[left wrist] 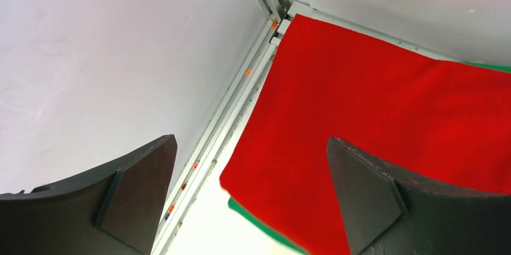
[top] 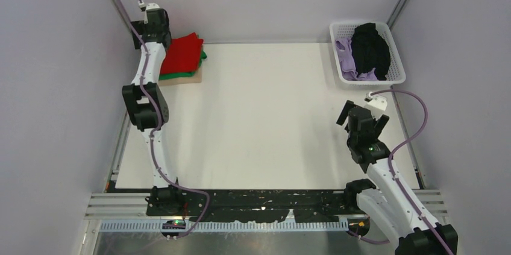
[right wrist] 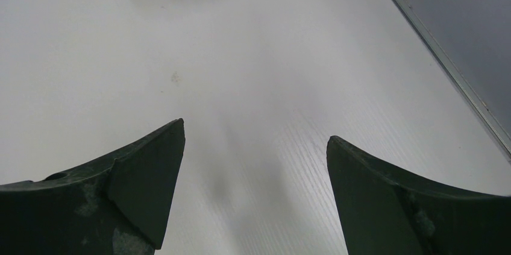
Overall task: Fold and stack the t-shirts
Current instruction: Reset both arms
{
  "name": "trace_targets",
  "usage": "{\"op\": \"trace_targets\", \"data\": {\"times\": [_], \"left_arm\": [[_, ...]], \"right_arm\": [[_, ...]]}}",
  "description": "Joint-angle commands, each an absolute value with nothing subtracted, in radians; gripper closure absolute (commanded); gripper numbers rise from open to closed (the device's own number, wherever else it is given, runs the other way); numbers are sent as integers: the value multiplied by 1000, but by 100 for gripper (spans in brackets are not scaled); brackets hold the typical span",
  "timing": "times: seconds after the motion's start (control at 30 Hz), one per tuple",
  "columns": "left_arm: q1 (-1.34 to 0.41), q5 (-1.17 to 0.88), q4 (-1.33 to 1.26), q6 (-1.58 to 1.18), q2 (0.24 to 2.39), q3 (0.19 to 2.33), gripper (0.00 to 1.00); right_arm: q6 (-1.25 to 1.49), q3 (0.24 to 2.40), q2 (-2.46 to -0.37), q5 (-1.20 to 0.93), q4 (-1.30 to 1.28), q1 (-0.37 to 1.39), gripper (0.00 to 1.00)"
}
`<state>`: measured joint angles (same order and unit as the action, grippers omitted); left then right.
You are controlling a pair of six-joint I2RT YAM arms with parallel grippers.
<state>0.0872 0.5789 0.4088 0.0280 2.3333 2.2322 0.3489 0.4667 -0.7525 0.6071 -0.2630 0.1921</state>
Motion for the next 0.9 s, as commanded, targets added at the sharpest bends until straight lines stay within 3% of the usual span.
{"op": "trace_targets", "data": {"times": [0.0, 0.3, 0.4, 0.67, 0.87], "left_arm": [[73, 542, 405, -84, 2073, 2161, 0], [18, 100, 410, -348, 1757, 1798, 1], [-43, 32, 335, -417, 1596, 1567, 0], [-320, 152, 200, -496, 1171, 976, 1], [-489, 219, 252, -559, 985, 729, 0]], "right_arm": [[361, 508, -696, 584, -237, 189, 4], [369, 531, -651, 430, -242, 189, 5], [380, 543, -663, 367, -241, 189, 5], [398, 510, -668, 265, -233, 189, 5], [413, 458, -619, 240, -236, 189, 5]]}}
